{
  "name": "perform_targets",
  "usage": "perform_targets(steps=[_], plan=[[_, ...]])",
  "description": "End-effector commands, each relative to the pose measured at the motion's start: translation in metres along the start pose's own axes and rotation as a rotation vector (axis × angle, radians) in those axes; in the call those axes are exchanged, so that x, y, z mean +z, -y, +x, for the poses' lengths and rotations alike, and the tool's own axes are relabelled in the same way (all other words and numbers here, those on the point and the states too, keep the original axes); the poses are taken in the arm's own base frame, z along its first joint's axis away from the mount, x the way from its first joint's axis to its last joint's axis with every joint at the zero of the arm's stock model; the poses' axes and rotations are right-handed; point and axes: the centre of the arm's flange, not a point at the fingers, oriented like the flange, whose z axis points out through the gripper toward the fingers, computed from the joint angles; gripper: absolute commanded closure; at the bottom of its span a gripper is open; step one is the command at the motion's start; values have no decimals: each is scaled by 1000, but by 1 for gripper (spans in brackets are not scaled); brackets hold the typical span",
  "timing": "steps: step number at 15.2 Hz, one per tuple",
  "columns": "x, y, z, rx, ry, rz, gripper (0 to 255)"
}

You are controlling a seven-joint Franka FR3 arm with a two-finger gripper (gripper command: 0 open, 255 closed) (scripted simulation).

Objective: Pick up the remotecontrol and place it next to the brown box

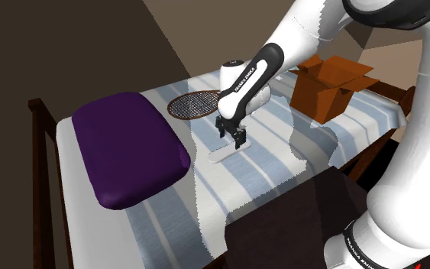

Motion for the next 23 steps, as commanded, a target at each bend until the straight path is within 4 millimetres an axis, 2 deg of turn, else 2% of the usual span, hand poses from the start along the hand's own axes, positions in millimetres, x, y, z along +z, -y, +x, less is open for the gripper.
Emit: perform_targets(steps=[1, 7, 15, 16, 23], plan=[[13, 3, 3, 28, -1, -1, 0], [47, 3, 3, 28, -1, -1, 0], [47, 3, 3, 28, -1, -1, 0], [47, 3, 3, 28, -1, -1, 255], [47, 3, 3, 28, -1, -1, 255]])
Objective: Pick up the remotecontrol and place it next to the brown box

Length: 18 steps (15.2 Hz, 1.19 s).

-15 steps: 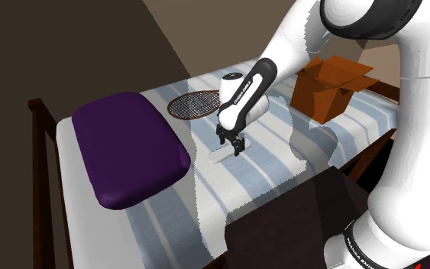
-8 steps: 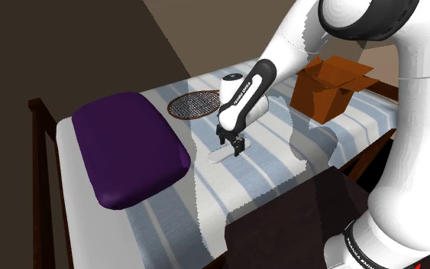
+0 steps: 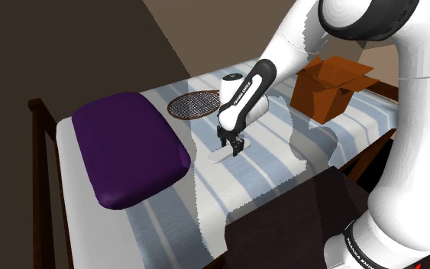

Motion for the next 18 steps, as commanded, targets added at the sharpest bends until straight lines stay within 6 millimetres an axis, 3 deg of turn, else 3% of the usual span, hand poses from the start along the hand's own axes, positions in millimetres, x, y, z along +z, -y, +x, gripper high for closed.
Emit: perform_targets(steps=[1, 18], plan=[[0, 0, 0, 0, 0, 0, 255], [-84, -1, 1, 0, 0, 0, 255]])
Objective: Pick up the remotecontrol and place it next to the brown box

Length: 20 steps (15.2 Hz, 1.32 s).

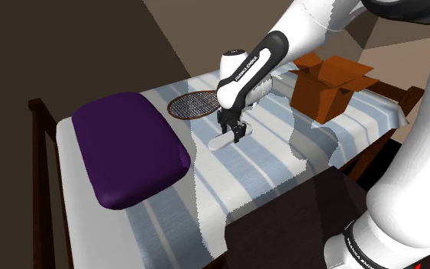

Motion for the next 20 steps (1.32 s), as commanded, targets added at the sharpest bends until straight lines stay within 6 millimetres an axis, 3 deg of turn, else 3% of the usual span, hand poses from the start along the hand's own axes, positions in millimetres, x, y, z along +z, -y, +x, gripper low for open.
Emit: perform_targets(steps=[1, 20], plan=[[-10, 0, 0, 0, 0, 0, 255], [-111, -2, 1, 0, 0, 0, 255]])
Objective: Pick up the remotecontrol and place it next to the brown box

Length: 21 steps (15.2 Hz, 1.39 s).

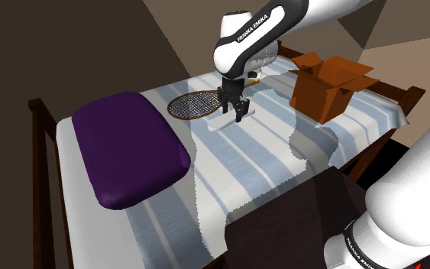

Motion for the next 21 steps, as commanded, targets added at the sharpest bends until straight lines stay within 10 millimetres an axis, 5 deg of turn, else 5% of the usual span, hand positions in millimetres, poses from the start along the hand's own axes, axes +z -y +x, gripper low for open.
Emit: perform_targets(steps=[1, 21], plan=[[-11, 0, 0, 0, 0, 0, 255], [-116, -1, 1, 0, 0, 0, 255]])
